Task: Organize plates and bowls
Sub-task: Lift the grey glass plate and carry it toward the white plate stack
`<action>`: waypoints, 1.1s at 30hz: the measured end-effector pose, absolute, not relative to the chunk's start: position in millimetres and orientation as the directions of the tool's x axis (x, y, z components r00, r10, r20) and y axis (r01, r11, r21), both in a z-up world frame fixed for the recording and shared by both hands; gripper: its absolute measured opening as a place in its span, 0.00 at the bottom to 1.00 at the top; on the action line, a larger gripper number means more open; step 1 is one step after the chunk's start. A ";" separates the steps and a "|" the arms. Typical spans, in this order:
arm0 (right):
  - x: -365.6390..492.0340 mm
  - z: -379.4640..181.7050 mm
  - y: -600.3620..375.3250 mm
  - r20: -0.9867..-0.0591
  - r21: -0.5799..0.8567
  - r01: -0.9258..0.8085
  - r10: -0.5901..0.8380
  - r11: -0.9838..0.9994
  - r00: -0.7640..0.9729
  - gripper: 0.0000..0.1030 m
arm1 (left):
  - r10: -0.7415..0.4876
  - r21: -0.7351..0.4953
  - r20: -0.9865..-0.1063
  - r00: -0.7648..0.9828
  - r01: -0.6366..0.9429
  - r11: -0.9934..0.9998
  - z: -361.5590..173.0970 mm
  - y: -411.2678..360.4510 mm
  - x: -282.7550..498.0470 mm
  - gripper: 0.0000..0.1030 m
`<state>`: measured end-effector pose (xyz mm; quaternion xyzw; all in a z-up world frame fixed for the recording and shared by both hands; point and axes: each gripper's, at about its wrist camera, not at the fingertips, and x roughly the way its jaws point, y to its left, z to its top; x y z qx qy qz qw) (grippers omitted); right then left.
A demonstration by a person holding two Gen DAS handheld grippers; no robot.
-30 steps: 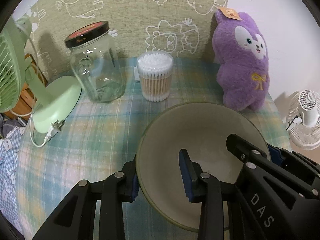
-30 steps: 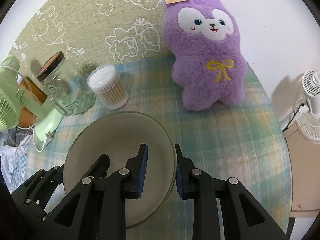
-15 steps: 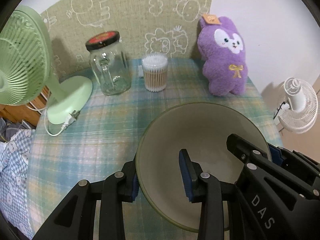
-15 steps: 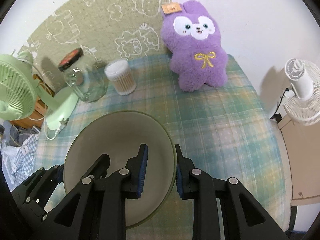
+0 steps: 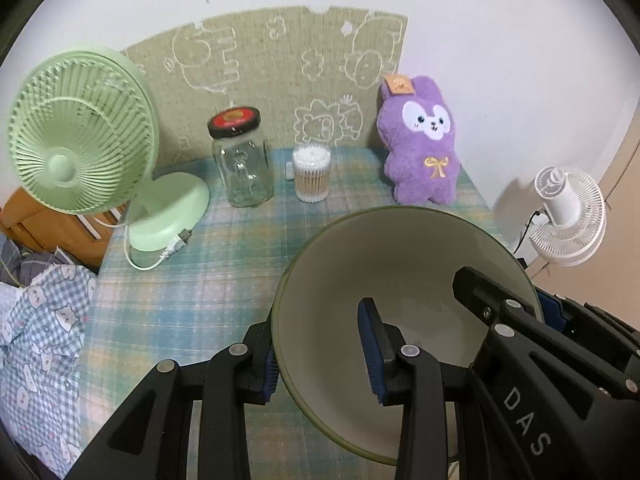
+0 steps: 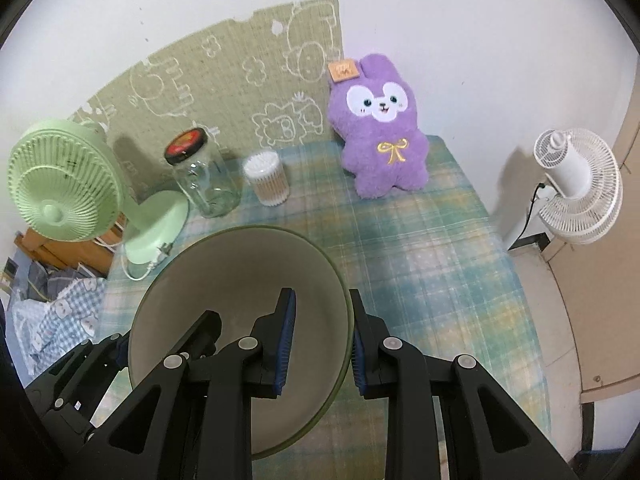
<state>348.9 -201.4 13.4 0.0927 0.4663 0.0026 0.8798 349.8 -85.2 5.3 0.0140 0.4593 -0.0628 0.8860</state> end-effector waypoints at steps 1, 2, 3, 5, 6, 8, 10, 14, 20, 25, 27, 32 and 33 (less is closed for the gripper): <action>345.2 17.6 -200.7 -0.817 0.167 0.083 0.091 0.982 0.569 0.27 | -0.099 -0.033 -0.812 0.575 0.125 0.992 9.7 -84.0 345.8 0.34; 341.0 22.1 -199.8 -0.814 0.167 0.083 0.090 0.982 0.574 0.27 | -0.100 -0.033 -0.810 0.578 0.126 0.992 14.1 -82.8 341.7 0.34; 336.7 26.5 -199.2 -0.811 0.167 0.083 0.089 0.982 0.578 0.27 | -0.102 -0.033 -0.806 0.583 0.128 0.991 19.2 -81.4 336.5 0.33; 326.4 35.8 -197.8 -0.806 0.166 0.084 0.086 0.982 0.586 0.27 | -0.105 -0.033 -0.799 0.592 0.131 0.991 26.9 -79.0 327.7 0.34; 321.6 39.7 -197.3 -0.803 0.167 0.085 0.086 0.982 0.590 0.27 | -0.105 -0.031 -0.796 0.596 0.134 0.991 30.1 -77.6 323.3 0.33; 311.4 46.8 -195.4 -0.797 0.167 0.087 0.083 0.982 0.598 0.27 | -0.109 -0.030 -0.789 0.604 0.139 0.990 37.1 -75.0 312.0 0.33; 301.2 52.0 -194.1 -0.793 0.165 0.088 0.079 0.982 0.605 0.27 | -0.112 -0.029 -0.784 0.610 0.144 0.989 41.9 -72.6 301.0 0.33; 277.2 60.8 -188.5 -0.785 0.154 0.088 0.068 0.984 0.615 0.27 | -0.118 -0.030 -0.779 0.616 0.152 0.988 47.2 -67.4 280.7 0.34; 242.6 64.3 -182.3 -0.780 0.154 0.106 0.055 0.982 0.623 0.27 | -0.134 -0.037 -0.776 0.616 0.168 0.985 45.5 -62.5 251.4 0.34; 219.2 57.1 -178.4 -0.784 0.149 0.117 0.045 0.982 0.619 0.27 | -0.144 -0.043 -0.780 0.609 0.178 0.983 33.3 -58.9 228.5 0.33; 210.4 50.9 -177.2 -0.789 0.145 0.121 0.041 0.982 0.612 0.27 | -0.149 -0.047 -0.784 0.602 0.181 0.982 27.4 -57.4 221.4 0.33; 189.5 36.2 -174.4 -0.795 0.146 0.128 0.039 0.981 0.605 0.27 | -0.146 -0.040 -0.791 0.594 0.189 0.981 12.2 -55.0 204.5 0.33; 184.9 33.4 -173.5 -0.796 0.146 0.129 0.039 0.981 0.604 0.27 | -0.146 -0.040 -0.794 0.590 0.189 0.981 8.4 -54.2 201.3 0.34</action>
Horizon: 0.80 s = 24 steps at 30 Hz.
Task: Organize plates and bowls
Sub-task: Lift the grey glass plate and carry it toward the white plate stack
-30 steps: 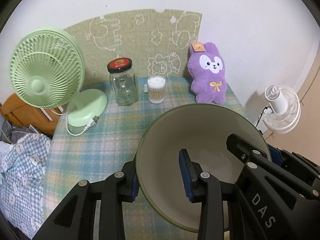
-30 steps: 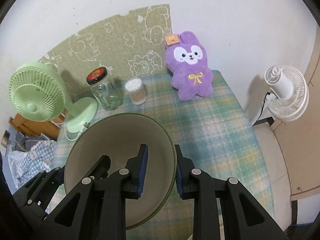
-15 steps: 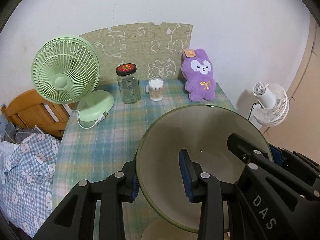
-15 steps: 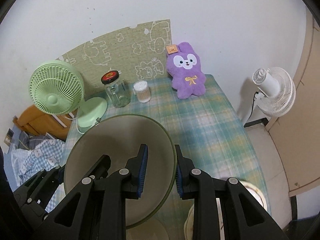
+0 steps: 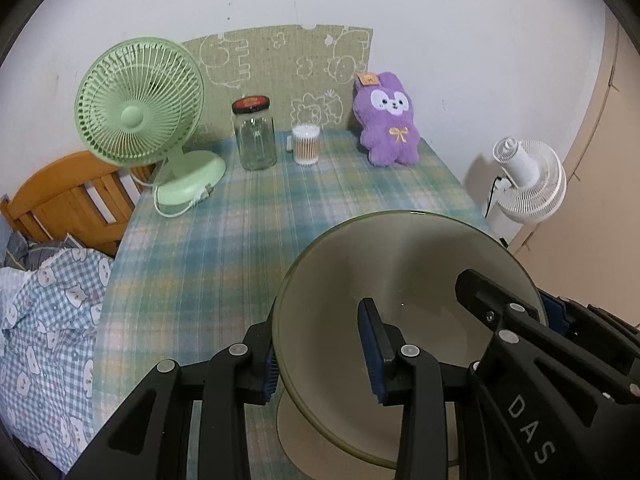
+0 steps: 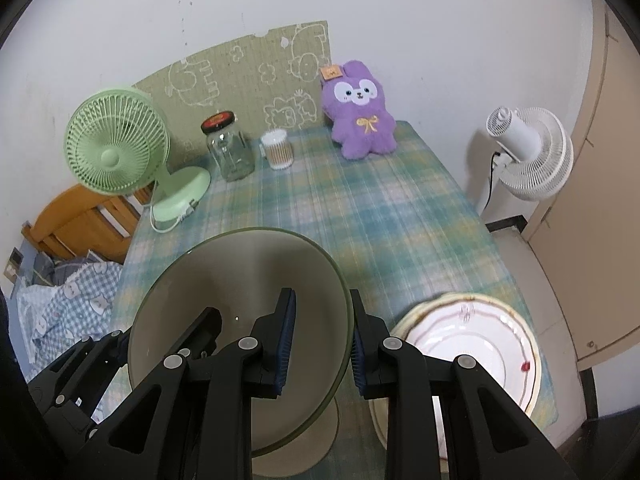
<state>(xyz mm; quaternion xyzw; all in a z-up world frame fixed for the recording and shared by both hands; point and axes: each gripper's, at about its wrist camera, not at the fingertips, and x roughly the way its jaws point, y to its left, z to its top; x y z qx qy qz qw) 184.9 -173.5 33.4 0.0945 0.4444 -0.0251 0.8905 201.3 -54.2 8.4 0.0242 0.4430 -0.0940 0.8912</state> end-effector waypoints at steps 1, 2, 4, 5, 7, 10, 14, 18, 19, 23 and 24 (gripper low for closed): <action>181.7 30.9 -173.0 -0.798 0.146 0.130 0.040 0.981 0.601 0.27 | -0.146 -0.041 -0.798 0.585 0.189 0.981 5.6 -53.2 198.8 0.33; 177.9 27.5 -172.2 -0.802 0.144 0.129 0.039 0.981 0.596 0.27 | -0.145 -0.041 -0.801 0.580 0.188 0.981 2.6 -52.2 196.4 0.33; 171.7 22.2 -169.9 -0.806 0.141 0.127 0.040 0.982 0.590 0.27 | -0.144 -0.042 -0.807 0.572 0.188 0.981 -2.8 -49.8 191.2 0.34; 169.3 20.0 -169.1 -0.808 0.139 0.125 0.039 0.982 0.588 0.27 | -0.144 -0.042 -0.810 0.568 0.189 0.981 -5.4 -48.5 188.6 0.33; 164.0 15.2 -167.2 -0.811 0.135 0.124 0.038 0.983 0.583 0.27 | -0.142 -0.040 -0.816 0.560 0.190 0.981 -11.0 -46.5 183.3 0.33; 157.6 6.6 -164.8 -0.823 0.134 0.122 0.042 0.983 0.566 0.27 | -0.135 -0.033 -0.827 0.545 0.193 0.981 -19.3 -44.4 176.2 0.33; 151.1 -5.9 -160.8 -0.838 0.133 0.117 0.048 0.984 0.543 0.27 | -0.124 -0.026 -0.842 0.526 0.190 0.981 -30.0 -39.6 169.8 0.33; 148.8 -16.9 -156.0 -0.849 0.133 0.111 0.056 0.985 0.525 0.27 | -0.116 -0.024 -0.853 0.508 0.185 0.982 -39.4 -35.4 166.5 0.33; 148.3 -19.3 -155.2 -0.852 0.133 0.110 0.057 0.985 0.521 0.27 | -0.115 -0.023 -0.856 0.504 0.184 0.983 -41.7 -34.7 165.5 0.33; 147.5 -29.0 -153.1 -0.860 0.130 0.108 0.058 0.986 0.508 0.27 | -0.112 -0.023 -0.867 0.485 0.185 0.982 -49.1 -34.2 165.3 0.33; 147.3 -30.7 -152.8 -0.862 0.129 0.109 0.057 0.986 0.503 0.27 | -0.114 -0.027 -0.872 0.476 0.185 0.982 -51.5 -33.9 165.8 0.33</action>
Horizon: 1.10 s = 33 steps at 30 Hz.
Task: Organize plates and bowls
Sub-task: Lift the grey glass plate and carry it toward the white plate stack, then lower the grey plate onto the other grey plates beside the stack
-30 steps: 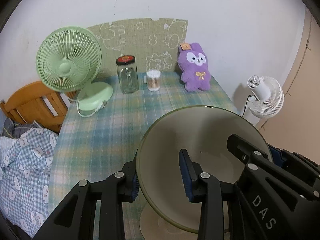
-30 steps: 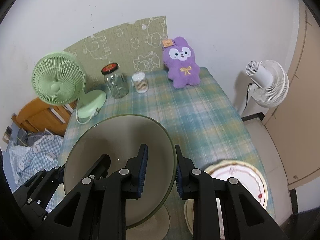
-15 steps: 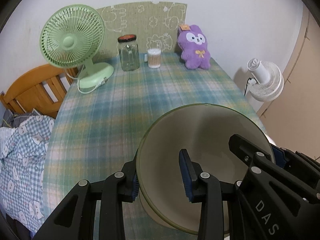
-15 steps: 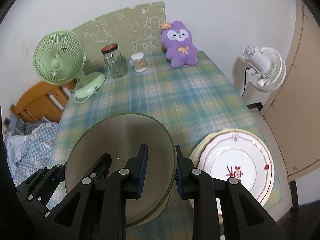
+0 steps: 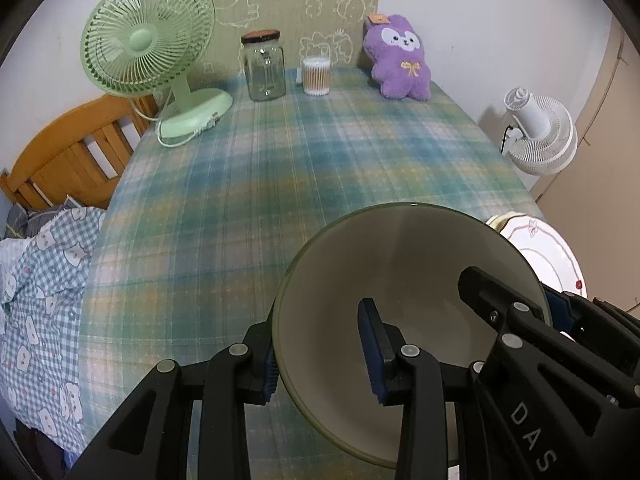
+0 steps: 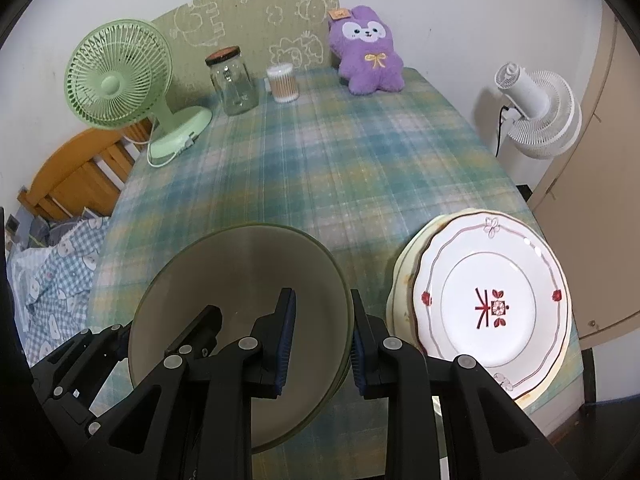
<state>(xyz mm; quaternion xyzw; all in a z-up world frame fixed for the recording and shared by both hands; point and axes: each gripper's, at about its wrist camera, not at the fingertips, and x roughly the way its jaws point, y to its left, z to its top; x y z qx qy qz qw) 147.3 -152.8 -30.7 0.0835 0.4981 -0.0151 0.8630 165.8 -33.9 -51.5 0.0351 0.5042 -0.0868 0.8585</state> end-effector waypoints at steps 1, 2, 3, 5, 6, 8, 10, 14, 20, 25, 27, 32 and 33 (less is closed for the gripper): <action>147.3 -32.5 -152.5 -0.865 0.126 0.109 0.056 0.986 0.499 0.27 | -0.116 -0.032 -0.874 0.471 0.183 0.983 -53.3 -33.3 166.1 0.33; 147.7 -34.4 -151.5 -0.867 0.121 0.108 0.052 0.987 0.495 0.27 | -0.119 -0.036 -0.877 0.465 0.182 0.983 -55.2 -32.7 166.8 0.33; 147.9 -35.7 -150.8 -0.869 0.117 0.107 0.049 0.987 0.493 0.27 | -0.117 -0.034 -0.877 0.466 0.181 0.983 -56.3 -32.2 166.7 0.33; 148.3 -38.2 -149.9 -0.872 0.119 0.107 0.052 0.987 0.487 0.27 | -0.113 -0.029 -0.878 0.465 0.184 0.983 -57.6 -30.4 167.3 0.33; 148.6 -39.2 -149.5 -0.874 0.120 0.108 0.053 0.987 0.483 0.27 | -0.114 -0.032 -0.880 0.460 0.183 0.983 -58.9 -29.6 168.0 0.33; 150.1 -41.9 -147.5 -0.879 0.110 0.105 0.048 0.988 0.474 0.27 | -0.119 -0.040 -0.888 0.445 0.182 0.983 -63.0 -27.8 169.5 0.33; 150.7 -44.2 -145.4 -0.882 0.103 0.100 0.044 0.990 0.470 0.27 | -0.119 -0.041 -0.890 0.441 0.182 0.982 -65.8 -27.0 169.8 0.33; 151.4 -47.3 -144.0 -0.886 0.096 0.100 0.039 0.990 0.462 0.27 | -0.126 -0.048 -0.891 0.436 0.186 0.981 -68.6 -26.1 169.9 0.33; 152.5 -47.8 -141.2 -0.888 0.068 0.084 0.022 0.994 0.459 0.27 | -0.135 -0.056 -0.897 0.421 0.194 0.979 -73.6 -26.4 173.3 0.33; 153.6 -47.5 -140.8 -0.891 0.053 0.090 0.007 0.995 0.454 0.27 | -0.149 -0.071 -0.900 0.410 0.199 0.977 -75.5 -27.4 176.5 0.33; 153.5 -47.1 -140.4 -0.891 0.045 0.093 -0.002 0.995 0.453 0.27 | -0.152 -0.075 -0.902 0.404 0.201 0.977 -76.3 -27.1 176.6 0.33; 151.8 -43.2 -136.2 -0.897 0.015 0.079 -0.022 0.997 0.442 0.27 | -0.150 -0.067 -0.897 0.415 0.208 0.976 -70.8 -26.5 172.0 0.34; 151.0 -41.2 -136.6 -0.896 0.004 0.086 -0.035 0.996 0.443 0.27 | -0.149 -0.063 -0.896 0.418 0.213 0.975 -69.3 -28.0 171.5 0.34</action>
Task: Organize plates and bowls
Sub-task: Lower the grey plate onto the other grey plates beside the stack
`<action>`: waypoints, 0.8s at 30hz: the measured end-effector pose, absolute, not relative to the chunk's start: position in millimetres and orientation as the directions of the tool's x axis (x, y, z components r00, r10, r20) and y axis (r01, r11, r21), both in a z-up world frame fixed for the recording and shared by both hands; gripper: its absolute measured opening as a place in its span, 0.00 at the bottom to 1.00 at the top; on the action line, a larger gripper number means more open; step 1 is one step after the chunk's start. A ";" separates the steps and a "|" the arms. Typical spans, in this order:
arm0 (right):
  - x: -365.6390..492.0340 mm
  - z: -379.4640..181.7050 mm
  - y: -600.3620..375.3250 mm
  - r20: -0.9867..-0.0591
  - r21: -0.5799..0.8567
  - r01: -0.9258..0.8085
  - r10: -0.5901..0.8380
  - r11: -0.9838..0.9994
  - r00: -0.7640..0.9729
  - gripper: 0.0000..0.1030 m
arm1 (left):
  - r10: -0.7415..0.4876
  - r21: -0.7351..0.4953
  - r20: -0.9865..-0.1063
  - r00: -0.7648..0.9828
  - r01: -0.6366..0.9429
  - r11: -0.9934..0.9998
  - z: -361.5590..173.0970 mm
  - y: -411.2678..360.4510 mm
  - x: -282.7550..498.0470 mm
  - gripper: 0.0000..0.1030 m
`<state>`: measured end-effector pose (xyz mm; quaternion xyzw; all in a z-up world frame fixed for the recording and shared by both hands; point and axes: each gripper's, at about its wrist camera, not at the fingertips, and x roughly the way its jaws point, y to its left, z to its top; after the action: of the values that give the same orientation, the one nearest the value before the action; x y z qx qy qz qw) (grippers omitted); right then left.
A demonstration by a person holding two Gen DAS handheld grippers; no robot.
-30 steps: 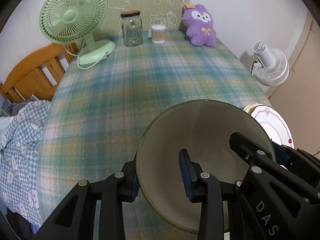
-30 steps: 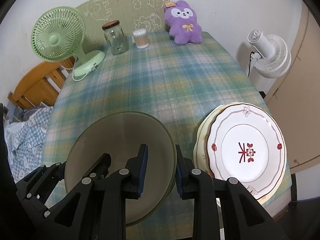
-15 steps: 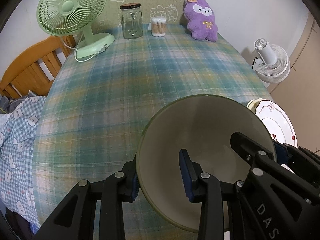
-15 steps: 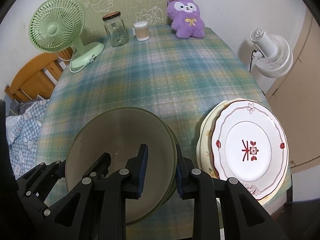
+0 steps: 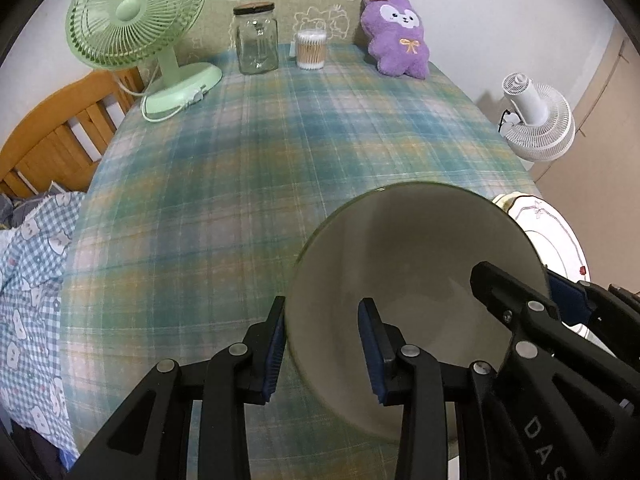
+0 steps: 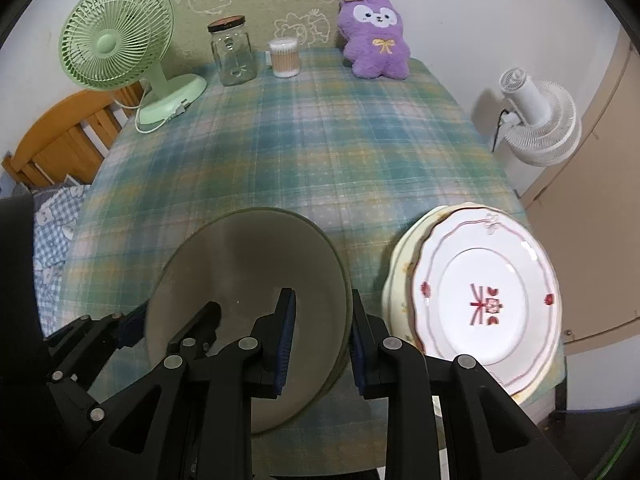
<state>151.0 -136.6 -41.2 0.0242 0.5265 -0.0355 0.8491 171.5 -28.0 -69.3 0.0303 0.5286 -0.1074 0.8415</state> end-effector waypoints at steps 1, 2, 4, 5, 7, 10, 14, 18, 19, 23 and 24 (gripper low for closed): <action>150.6 -40.3 -137.7 -0.898 0.003 0.090 -0.037 0.996 0.439 0.27 | -0.146 -0.058 -0.897 0.417 0.216 0.975 -69.0 -28.6 171.6 0.36; 150.8 -40.7 -139.2 -0.902 0.004 0.092 -0.036 0.996 0.430 0.27 | -0.144 -0.054 -0.898 0.415 0.219 0.974 -68.9 -29.7 171.5 0.37; 150.3 -39.6 -140.6 -0.906 0.004 0.092 -0.035 0.996 0.423 0.27 | -0.147 -0.057 -0.901 0.409 0.223 0.973 -68.0 -30.1 171.2 0.40; 149.8 -38.5 -140.2 -0.904 0.001 0.088 -0.037 0.996 0.425 0.27 | -0.151 -0.061 -0.901 0.407 0.224 0.973 -67.3 -29.8 170.9 0.40; 149.1 -35.5 -139.1 -0.901 -0.009 0.077 -0.042 0.997 0.432 0.27 | -0.160 -0.071 -0.900 0.405 0.225 0.972 -64.6 -28.4 170.4 0.46; 149.9 -32.5 -139.2 -0.900 -0.002 0.058 -0.027 0.998 0.435 0.30 | -0.195 -0.092 -0.885 0.424 0.251 0.964 -56.2 -29.7 166.8 0.67; 153.8 -29.8 -141.5 -0.892 0.014 0.032 -0.002 0.999 0.452 0.65 | -0.199 -0.078 -0.867 0.457 0.269 0.960 -50.3 -34.2 165.5 0.81; 159.6 -30.8 -141.9 -0.884 0.007 0.010 0.002 1.000 0.467 0.70 | -0.178 -0.073 -0.874 0.453 0.238 0.968 -56.0 -32.1 175.4 0.83; 162.2 -32.6 -142.7 -0.888 0.010 0.008 0.005 1.000 0.460 0.70 | -0.177 -0.077 -0.876 0.448 0.232 0.970 -58.0 -30.3 177.6 0.83; 172.1 -43.2 -148.6 -0.903 0.021 0.016 0.012 1.000 0.430 0.70 | -0.178 -0.091 -0.886 0.429 0.217 0.972 -67.0 -26.5 184.8 0.83; 174.2 -46.2 -150.3 -0.905 0.023 0.020 0.013 1.000 0.426 0.70 | -0.179 -0.091 -0.886 0.428 0.218 0.972 -69.3 -26.6 185.9 0.83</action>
<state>174.2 -150.3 -46.2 0.0150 0.5358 -0.0021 0.8442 185.9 -26.6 -69.3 0.0188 0.5219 -0.1174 0.8447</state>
